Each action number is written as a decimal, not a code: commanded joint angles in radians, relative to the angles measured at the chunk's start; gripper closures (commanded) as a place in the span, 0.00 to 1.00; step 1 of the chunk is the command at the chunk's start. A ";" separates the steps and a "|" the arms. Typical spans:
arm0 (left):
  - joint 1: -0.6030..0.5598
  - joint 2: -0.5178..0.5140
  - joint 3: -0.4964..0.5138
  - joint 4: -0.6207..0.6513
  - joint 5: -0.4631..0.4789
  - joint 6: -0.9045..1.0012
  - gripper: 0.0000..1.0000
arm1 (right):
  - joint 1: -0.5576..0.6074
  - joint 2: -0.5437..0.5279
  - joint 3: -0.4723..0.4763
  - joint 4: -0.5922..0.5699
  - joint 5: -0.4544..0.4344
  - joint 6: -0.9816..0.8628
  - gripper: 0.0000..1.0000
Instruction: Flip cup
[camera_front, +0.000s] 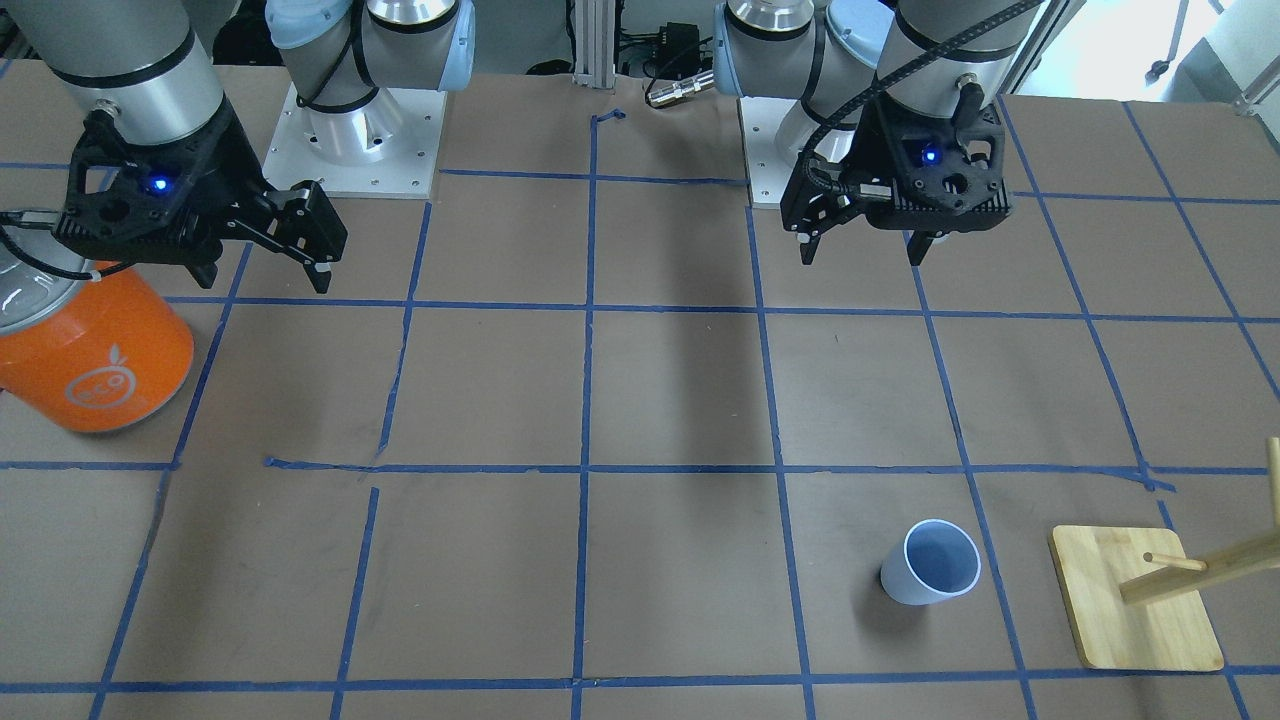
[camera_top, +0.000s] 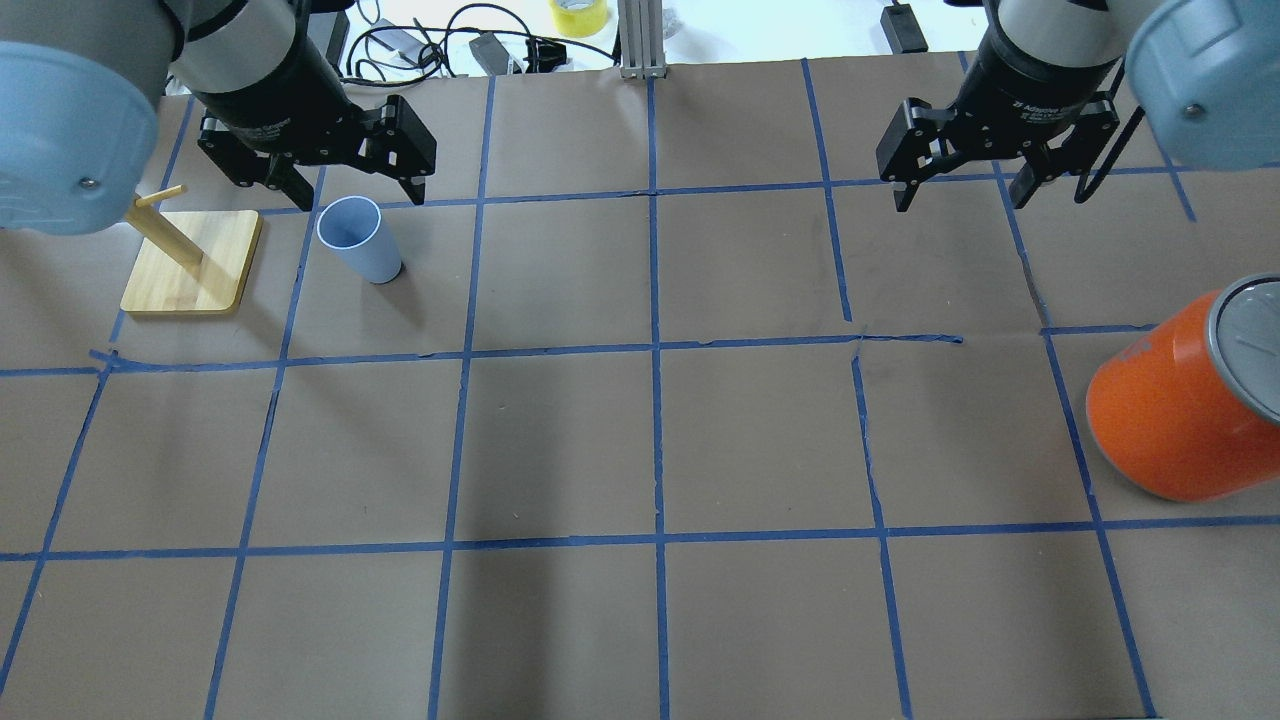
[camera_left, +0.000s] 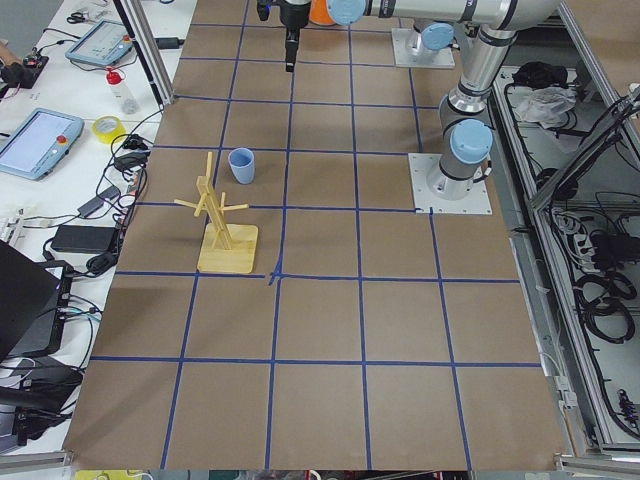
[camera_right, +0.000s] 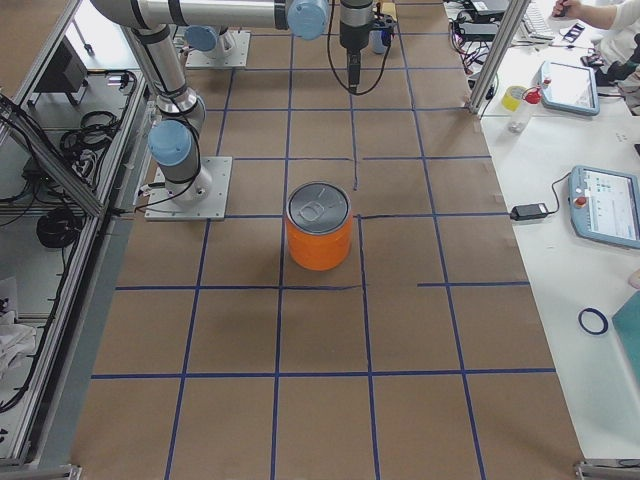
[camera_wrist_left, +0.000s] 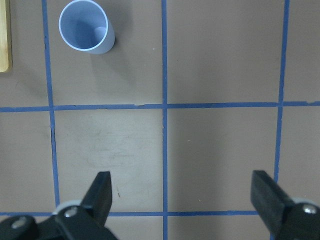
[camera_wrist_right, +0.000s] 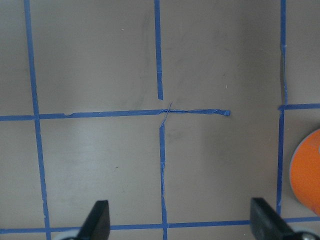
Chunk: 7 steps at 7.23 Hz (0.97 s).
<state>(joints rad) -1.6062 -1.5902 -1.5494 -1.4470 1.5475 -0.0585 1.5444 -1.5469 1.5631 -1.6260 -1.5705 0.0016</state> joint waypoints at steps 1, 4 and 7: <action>0.018 0.007 0.003 -0.035 -0.040 -0.014 0.00 | 0.000 0.001 0.003 0.000 0.010 0.000 0.00; 0.022 0.016 0.009 -0.092 -0.010 -0.004 0.00 | 0.000 0.001 0.011 0.000 0.000 0.000 0.00; 0.020 0.013 0.006 -0.095 0.016 -0.003 0.00 | 0.000 0.001 0.014 0.000 -0.003 0.000 0.00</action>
<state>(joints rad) -1.5859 -1.5762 -1.5422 -1.5407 1.5580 -0.0613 1.5447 -1.5464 1.5754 -1.6260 -1.5720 0.0016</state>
